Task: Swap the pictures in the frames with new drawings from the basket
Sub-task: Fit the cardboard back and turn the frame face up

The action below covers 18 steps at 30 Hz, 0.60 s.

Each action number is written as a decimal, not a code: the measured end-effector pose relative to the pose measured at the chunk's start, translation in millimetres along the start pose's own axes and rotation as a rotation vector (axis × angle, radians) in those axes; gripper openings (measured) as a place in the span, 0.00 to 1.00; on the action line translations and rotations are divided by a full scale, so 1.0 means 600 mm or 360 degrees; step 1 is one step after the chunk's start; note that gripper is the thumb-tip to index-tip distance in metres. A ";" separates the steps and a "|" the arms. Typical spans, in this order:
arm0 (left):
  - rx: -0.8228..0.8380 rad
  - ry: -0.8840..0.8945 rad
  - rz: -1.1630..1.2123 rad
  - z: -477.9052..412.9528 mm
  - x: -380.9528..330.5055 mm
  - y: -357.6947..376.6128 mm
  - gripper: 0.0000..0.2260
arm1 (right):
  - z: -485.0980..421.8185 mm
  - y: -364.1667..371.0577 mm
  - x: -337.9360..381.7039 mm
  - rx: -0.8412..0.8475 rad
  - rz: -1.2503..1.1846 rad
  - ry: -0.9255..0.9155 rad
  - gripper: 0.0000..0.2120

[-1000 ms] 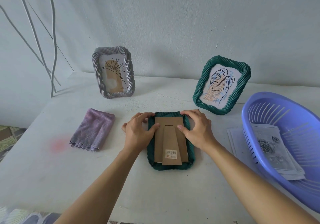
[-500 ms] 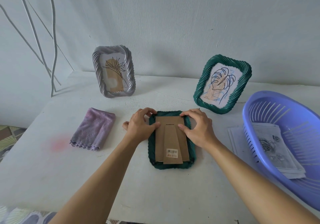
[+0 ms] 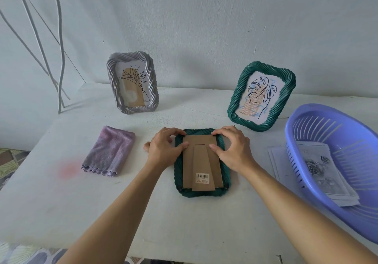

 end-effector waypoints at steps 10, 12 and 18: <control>-0.0066 0.0142 -0.0045 0.016 -0.006 0.002 0.07 | 0.004 0.002 -0.005 0.0080 -0.0095 0.0006 0.18; -0.0076 0.0194 -0.0045 0.021 -0.008 0.002 0.06 | 0.007 -0.001 -0.003 0.0132 -0.0096 0.0012 0.20; -0.0179 0.0325 0.0007 0.070 -0.007 -0.030 0.08 | 0.081 -0.030 0.014 0.0067 -0.0075 -0.0126 0.19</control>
Point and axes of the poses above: each hand's wrist, its own z-axis away from the middle knuckle, its own y-axis out of the palm, x = y × z, the point moved 8 cm from there along -z, towards the middle knuckle, and after that the axes turned 2 degrees about y, right-handed, at the moved point
